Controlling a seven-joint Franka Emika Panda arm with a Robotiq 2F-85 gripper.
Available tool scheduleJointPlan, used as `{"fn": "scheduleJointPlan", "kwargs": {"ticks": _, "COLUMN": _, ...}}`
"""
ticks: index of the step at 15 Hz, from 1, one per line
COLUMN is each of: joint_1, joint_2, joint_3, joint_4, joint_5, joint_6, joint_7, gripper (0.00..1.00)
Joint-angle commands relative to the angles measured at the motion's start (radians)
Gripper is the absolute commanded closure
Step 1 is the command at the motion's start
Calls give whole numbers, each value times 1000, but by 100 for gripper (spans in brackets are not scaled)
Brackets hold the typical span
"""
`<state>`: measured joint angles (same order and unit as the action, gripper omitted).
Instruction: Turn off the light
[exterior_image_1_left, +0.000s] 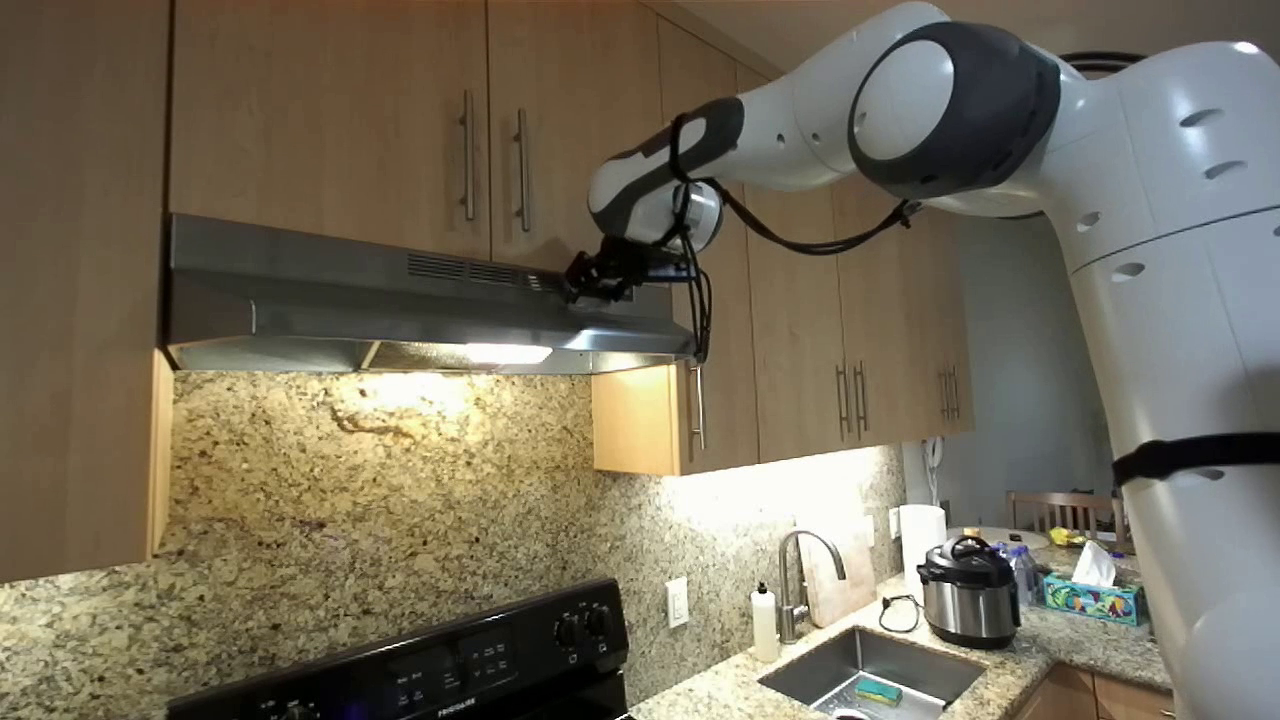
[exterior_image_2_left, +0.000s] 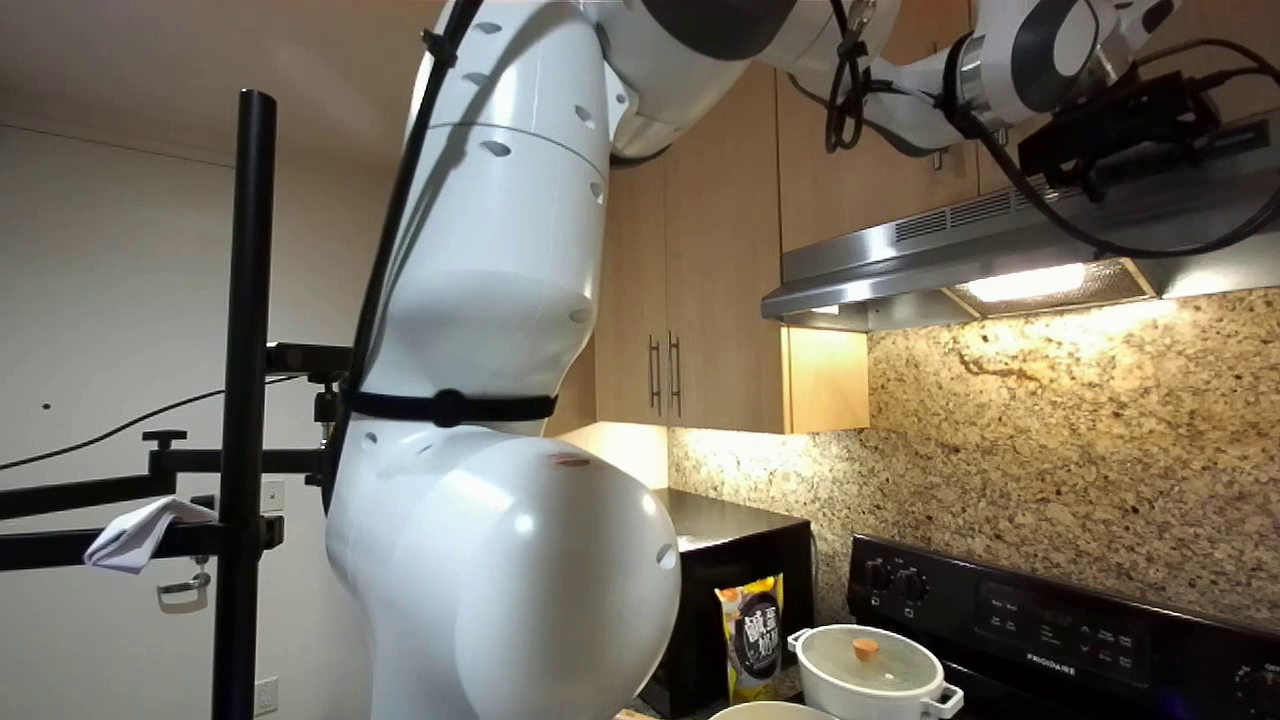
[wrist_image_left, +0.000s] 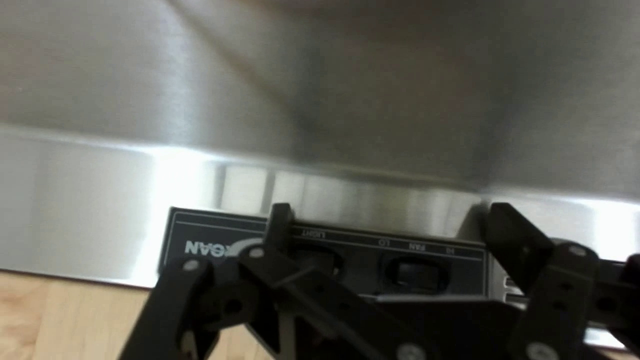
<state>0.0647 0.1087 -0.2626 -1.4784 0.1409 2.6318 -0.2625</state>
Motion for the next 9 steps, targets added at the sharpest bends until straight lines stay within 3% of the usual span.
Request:
{"fn": "scheduleJointPlan", "kwargs": {"ticks": 1, "joint_1": 37, "joint_2": -66, "joint_3": -18, "joint_4": -91, "joint_5": -172, "joint_6": 83, "joint_7": 157, "gripper": 0}}
{"fn": "scheduleJointPlan", "kwargs": {"ticks": 4, "joint_1": 44, "joint_2": -91, "joint_3": -13, "joint_4": -117, "joint_5": -288, "joint_6": 93, "joint_7": 276, "gripper": 0}}
{"fn": "scheduleJointPlan", "kwargs": {"ticks": 9, "joint_1": 59, "joint_2": -89, "joint_3": 5, "joint_4": -143, "joint_5": -300, "joint_6": 77, "joint_7": 337, "gripper": 0}}
